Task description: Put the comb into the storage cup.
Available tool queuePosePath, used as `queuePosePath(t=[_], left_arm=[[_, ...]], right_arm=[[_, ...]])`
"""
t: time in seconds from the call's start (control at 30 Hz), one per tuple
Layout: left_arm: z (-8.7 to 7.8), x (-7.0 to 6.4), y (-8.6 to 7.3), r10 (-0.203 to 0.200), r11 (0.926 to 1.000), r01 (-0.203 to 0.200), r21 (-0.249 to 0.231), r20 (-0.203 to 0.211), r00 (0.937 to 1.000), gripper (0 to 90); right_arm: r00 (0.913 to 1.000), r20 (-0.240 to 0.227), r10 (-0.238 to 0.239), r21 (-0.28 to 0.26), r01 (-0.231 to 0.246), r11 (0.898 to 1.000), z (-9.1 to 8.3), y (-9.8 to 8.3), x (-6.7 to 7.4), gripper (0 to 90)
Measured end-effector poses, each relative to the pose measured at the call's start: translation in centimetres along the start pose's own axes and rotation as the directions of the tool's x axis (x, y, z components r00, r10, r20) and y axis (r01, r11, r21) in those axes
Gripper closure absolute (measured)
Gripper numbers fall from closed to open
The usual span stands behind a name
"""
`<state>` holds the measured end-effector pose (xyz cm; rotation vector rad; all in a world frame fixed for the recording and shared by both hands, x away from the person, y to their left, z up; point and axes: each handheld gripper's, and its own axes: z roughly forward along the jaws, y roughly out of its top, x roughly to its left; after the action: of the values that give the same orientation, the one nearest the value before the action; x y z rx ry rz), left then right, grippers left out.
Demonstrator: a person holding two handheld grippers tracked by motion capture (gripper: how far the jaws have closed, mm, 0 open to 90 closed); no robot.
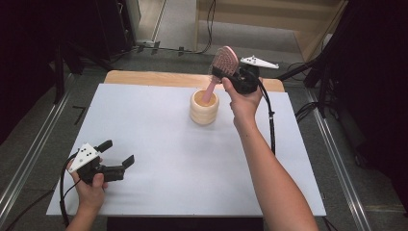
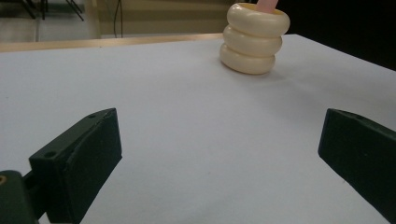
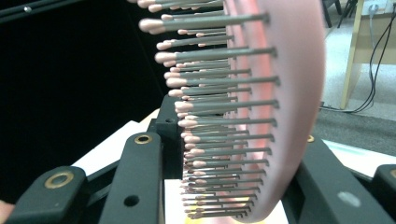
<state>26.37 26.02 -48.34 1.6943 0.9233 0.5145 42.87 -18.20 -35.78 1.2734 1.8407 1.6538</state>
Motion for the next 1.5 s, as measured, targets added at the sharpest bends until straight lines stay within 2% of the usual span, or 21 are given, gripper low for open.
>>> queuePosePath(t=[0.5,1.5], left_arm=[[0.0,-0.1,0.0,0.001,1.0000,-0.001,0.004,-0.003,1.0000,0.7],[0.1,-0.1,0.0,0.010,0.9999,-0.010,0.014,0.001,1.0000,0.7]], right_arm=[[1.0000,0.004,-0.006,0.033,0.006,0.999,1.0,-1.3,-0.2,61.2],[0.9993,0.023,0.031,0.091,-0.033,0.995,2.4,-4.4,-1.2,61.2]])
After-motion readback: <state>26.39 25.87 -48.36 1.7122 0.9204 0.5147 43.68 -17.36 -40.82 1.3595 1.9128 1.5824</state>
